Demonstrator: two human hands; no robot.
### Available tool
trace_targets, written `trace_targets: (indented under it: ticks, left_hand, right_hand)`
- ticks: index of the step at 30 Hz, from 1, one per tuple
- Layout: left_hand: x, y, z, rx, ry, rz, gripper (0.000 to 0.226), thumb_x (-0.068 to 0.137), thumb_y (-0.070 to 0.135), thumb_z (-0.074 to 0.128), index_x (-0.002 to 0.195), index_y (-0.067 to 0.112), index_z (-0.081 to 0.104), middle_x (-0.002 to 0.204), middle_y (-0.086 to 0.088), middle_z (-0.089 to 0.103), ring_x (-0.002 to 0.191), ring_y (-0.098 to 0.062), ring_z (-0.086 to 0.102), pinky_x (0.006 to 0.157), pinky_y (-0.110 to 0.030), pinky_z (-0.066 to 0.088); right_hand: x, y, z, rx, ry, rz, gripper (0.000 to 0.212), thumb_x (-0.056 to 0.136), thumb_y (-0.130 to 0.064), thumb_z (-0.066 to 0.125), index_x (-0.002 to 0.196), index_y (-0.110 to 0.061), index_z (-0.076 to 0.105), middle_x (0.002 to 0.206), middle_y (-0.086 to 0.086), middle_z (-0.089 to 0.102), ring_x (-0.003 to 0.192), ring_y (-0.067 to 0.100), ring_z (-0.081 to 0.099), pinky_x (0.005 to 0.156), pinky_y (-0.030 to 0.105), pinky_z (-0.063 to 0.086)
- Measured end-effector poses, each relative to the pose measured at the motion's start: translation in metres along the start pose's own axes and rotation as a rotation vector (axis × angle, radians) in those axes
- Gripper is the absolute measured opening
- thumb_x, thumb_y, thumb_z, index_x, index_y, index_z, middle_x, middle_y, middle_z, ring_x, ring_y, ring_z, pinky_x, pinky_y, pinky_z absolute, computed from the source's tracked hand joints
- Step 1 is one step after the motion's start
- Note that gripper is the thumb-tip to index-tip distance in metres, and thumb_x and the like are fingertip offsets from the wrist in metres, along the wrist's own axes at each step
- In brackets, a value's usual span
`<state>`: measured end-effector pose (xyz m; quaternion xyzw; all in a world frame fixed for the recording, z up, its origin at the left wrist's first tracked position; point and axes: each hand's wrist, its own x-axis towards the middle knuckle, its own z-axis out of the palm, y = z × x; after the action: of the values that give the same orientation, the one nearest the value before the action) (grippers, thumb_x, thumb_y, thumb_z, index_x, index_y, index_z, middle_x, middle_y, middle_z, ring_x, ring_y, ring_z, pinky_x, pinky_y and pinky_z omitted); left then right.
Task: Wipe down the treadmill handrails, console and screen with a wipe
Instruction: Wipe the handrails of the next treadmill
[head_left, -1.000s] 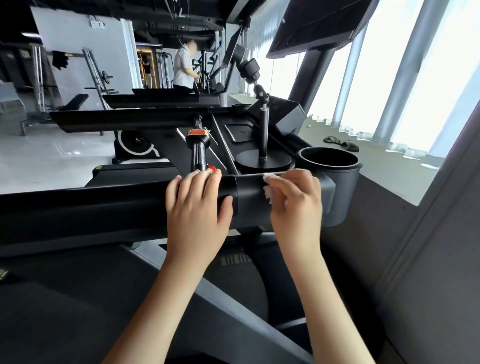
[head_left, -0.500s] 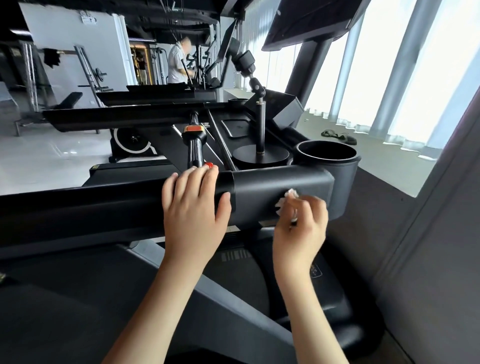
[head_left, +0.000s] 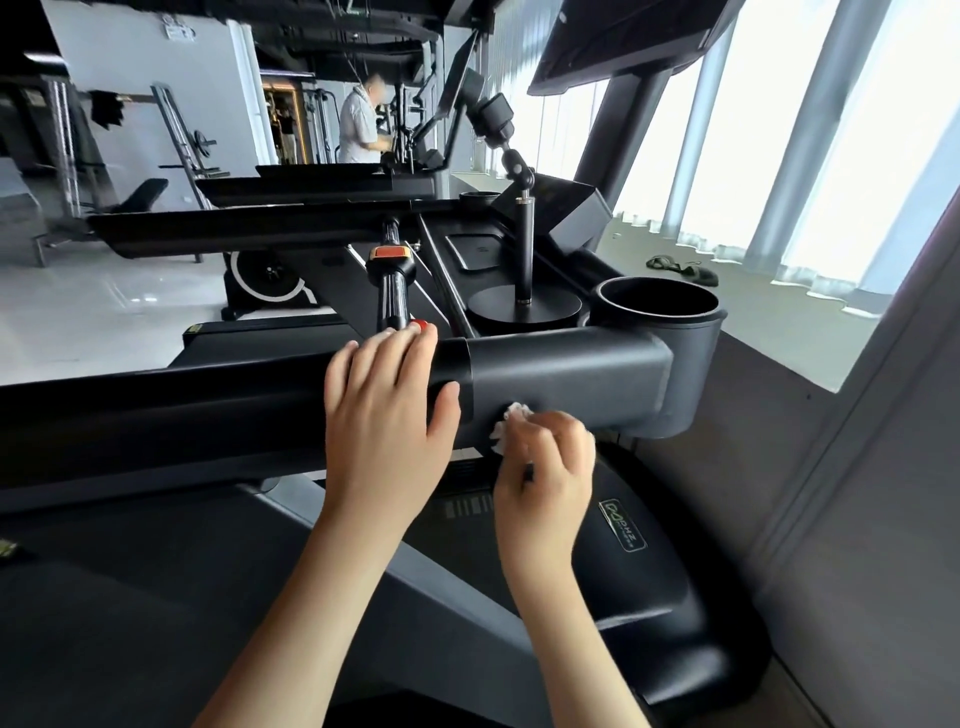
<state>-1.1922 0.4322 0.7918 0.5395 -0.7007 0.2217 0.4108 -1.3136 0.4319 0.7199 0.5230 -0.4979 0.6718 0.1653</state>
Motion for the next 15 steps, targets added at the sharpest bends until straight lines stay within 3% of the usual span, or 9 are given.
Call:
trace_targets:
  ticks: [3,6,9,12,15]
  left_hand:
    - [0.000,-0.005,-0.005,-0.037,0.004,-0.016,0.052,0.090,0.033,0.039,0.132,0.007,0.055,0.135,-0.008,0.055,0.128,-0.025,0.045,0.111,-0.039,0.021]
    - [-0.005,-0.016,-0.010,0.018,0.042,-0.085,0.050,0.090,0.034,0.041,0.129,0.008,0.057,0.133,-0.008,0.057,0.128,-0.027,0.046,0.113,-0.045,0.017]
    - [-0.010,-0.023,-0.008,0.059,0.040,-0.079,0.047,0.092,0.035,0.042,0.126,0.008,0.058,0.127,-0.008,0.060,0.124,-0.028,0.050,0.113,-0.045,0.018]
    - [-0.010,-0.023,-0.008,0.055,0.038,-0.086,0.046,0.093,0.035,0.042,0.126,0.008,0.058,0.126,-0.007,0.061,0.124,-0.028,0.051,0.113,-0.044,0.018]
    - [-0.010,-0.023,-0.008,0.056,0.037,-0.085,0.046,0.093,0.035,0.042,0.127,0.008,0.058,0.127,-0.007,0.060,0.124,-0.028,0.050,0.114,-0.044,0.018]
  right_hand:
    - [0.016,0.004,-0.002,-0.017,0.084,0.034,0.009,0.085,0.004,0.064,0.081,0.000,0.071,0.089,0.012,0.063,0.082,0.025,0.054,0.086,0.010,0.034]
    - [0.012,0.001,-0.003,-0.004,0.147,0.096,0.018,0.092,-0.007,0.059,0.080,0.002,0.070,0.089,0.010,0.062,0.084,0.021,0.053,0.082,0.015,0.038]
    - [0.003,-0.007,0.004,0.022,0.088,0.032,0.011,0.088,0.001,0.063,0.086,0.000,0.073,0.094,0.005,0.060,0.085,0.022,0.052,0.080,0.020,0.043]
    - [0.022,-0.008,0.003,0.000,0.049,-0.073,0.022,0.081,0.011,0.065,0.095,-0.003,0.075,0.097,0.004,0.060,0.086,0.023,0.050,0.086,0.011,0.035]
    - [0.049,-0.015,0.000,-0.053,0.048,-0.058,0.020,0.086,0.002,0.060,0.097,-0.004,0.075,0.092,0.011,0.065,0.088,0.021,0.044,0.078,0.011,0.031]
